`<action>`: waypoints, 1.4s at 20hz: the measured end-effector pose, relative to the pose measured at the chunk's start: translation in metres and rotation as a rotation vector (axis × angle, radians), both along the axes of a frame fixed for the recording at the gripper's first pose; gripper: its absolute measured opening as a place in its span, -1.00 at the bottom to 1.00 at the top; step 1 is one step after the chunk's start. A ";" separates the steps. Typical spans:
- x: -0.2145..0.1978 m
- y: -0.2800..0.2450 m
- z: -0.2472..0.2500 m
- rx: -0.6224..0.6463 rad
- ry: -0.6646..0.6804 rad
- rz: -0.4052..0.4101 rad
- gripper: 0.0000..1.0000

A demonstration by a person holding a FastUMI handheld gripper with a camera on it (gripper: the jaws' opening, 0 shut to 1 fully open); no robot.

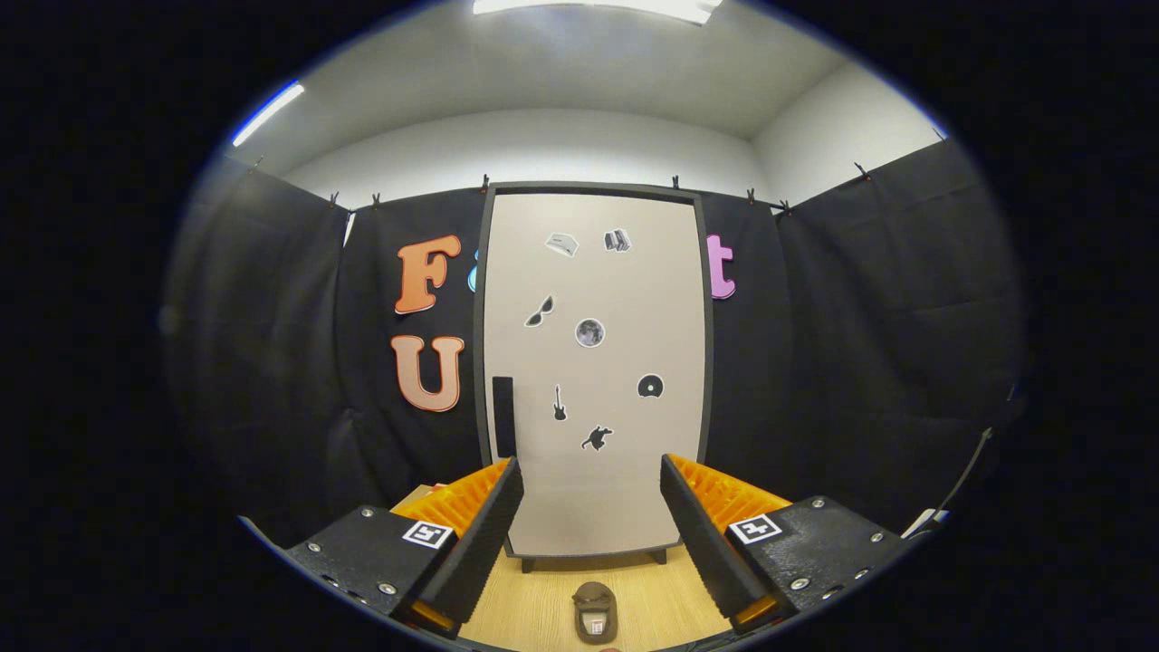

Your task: Open the shoe cabinet door, grab the shoes and put them into the shoe cabinet, then close the shoe cabinet door.

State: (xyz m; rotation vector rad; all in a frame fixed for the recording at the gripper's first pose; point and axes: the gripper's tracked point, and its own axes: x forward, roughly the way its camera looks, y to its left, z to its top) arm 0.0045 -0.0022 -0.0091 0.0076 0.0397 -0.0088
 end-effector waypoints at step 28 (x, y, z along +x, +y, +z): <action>0.104 0.076 -0.041 0.050 0.097 0.159 0.90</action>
